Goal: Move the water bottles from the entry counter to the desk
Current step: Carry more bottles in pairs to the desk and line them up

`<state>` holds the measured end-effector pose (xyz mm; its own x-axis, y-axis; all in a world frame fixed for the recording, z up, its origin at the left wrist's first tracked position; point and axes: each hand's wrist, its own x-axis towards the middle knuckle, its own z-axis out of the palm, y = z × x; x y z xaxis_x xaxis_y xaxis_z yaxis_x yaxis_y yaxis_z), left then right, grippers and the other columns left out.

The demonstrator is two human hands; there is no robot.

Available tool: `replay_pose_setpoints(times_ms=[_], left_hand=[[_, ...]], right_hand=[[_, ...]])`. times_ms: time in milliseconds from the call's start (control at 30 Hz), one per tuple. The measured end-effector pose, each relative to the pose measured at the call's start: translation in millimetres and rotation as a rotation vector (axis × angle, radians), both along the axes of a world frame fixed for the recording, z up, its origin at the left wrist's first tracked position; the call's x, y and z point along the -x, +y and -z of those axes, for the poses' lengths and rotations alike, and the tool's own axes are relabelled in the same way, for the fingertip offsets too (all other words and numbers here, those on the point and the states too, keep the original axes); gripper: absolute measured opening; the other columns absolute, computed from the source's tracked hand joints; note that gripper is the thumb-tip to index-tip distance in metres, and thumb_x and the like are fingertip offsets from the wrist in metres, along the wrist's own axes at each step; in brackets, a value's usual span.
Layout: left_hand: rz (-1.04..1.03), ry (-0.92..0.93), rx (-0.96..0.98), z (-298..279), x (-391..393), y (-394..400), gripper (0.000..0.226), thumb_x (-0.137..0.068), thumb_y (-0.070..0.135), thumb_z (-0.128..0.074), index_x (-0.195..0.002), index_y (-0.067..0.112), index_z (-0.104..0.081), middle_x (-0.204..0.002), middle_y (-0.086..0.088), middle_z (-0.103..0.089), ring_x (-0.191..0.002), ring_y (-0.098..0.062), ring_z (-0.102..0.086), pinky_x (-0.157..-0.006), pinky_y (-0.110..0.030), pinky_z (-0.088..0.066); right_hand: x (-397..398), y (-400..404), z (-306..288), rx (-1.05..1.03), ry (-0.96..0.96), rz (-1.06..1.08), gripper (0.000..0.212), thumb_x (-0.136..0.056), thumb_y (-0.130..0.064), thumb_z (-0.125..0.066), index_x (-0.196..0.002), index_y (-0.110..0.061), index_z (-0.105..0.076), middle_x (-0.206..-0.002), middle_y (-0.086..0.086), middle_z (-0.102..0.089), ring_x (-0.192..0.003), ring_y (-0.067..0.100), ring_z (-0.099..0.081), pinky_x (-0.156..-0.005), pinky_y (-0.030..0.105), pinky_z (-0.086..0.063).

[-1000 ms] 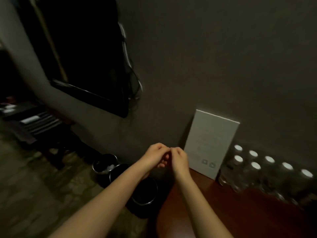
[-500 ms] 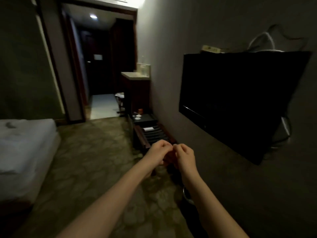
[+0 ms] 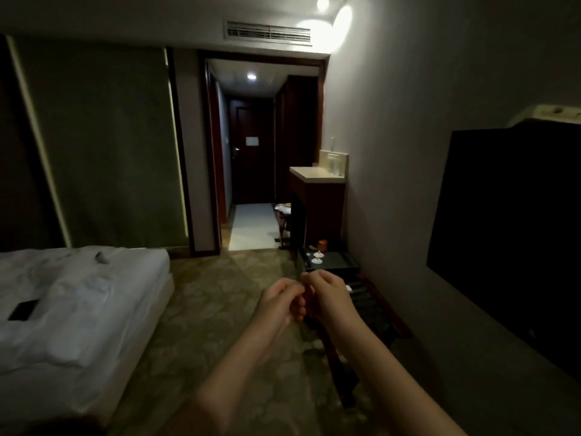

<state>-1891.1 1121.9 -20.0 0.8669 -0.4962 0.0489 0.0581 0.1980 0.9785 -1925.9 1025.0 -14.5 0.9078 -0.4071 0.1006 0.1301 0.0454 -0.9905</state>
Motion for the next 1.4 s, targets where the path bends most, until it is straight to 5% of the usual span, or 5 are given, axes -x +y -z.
replay_pose_setpoints(times_ms=[200, 500, 867, 1133, 1400], left_hand=[[-0.115, 0.005, -0.015, 1.8, -150.1, 12.7, 0.018, -0.093, 0.007, -0.047, -0.079, 0.009, -0.058, -0.066, -0.009, -0.053, -0.058, -0.017, -0.051, -0.049, -0.022, -0.043], [-0.129, 0.064, 0.062, 29.0, -414.1, 10.5, 0.015, -0.092, 0.014, -0.048, -0.092, 0.008, -0.062, -0.094, -0.019, -0.055, -0.09, -0.03, -0.052, -0.082, -0.04, -0.042], [-0.089, -0.024, 0.011, -2.7, -697.2, -36.5, 0.03, -0.079, 0.013, -0.053, -0.055, 0.023, -0.066, -0.057, 0.0, -0.063, -0.063, -0.018, -0.059, -0.052, -0.026, -0.05], [-0.02, -0.109, 0.046, -26.1, -909.5, -106.1, 0.016, -0.088, 0.015, -0.047, -0.078, 0.01, -0.059, -0.072, -0.008, -0.057, -0.075, -0.023, -0.053, -0.067, -0.034, -0.044], [0.027, -0.166, -0.037, -35.6, -1124.4, -187.5, 0.018, -0.088, 0.015, -0.051, -0.073, 0.012, -0.06, -0.053, 0.004, -0.062, -0.051, -0.01, -0.058, -0.05, -0.022, -0.049]], right_hand=[[-150.0, 3.2, -0.3, 0.067, -0.01, -0.182, 0.016, -0.087, -0.016, -0.053, -0.072, -0.011, -0.052, -0.06, 0.003, -0.052, -0.05, 0.012, -0.049, -0.048, 0.022, -0.04], [-395.2, 12.8, 12.7, 0.056, -0.042, -0.241, 0.016, -0.092, -0.021, -0.05, -0.081, -0.011, -0.055, -0.074, 0.004, -0.056, -0.067, 0.016, -0.055, -0.063, 0.027, -0.049], [-675.3, -35.6, -12.6, 0.073, -0.076, -0.155, 0.015, -0.093, -0.018, -0.05, -0.082, -0.009, -0.056, -0.073, 0.003, -0.055, -0.067, 0.014, -0.056, -0.059, 0.022, -0.05], [-896.3, -108.1, -26.2, -0.004, -0.169, -0.167, 0.017, -0.092, -0.016, -0.05, -0.077, -0.011, -0.057, -0.068, 0.003, -0.055, -0.063, 0.014, -0.055, -0.057, 0.024, -0.049], [-1094.6, -194.0, -27.9, 0.04, -0.146, -0.12, 0.016, -0.09, -0.014, -0.052, -0.078, -0.008, -0.06, -0.064, 0.002, -0.058, -0.055, 0.01, -0.057, -0.05, 0.018, -0.048]])
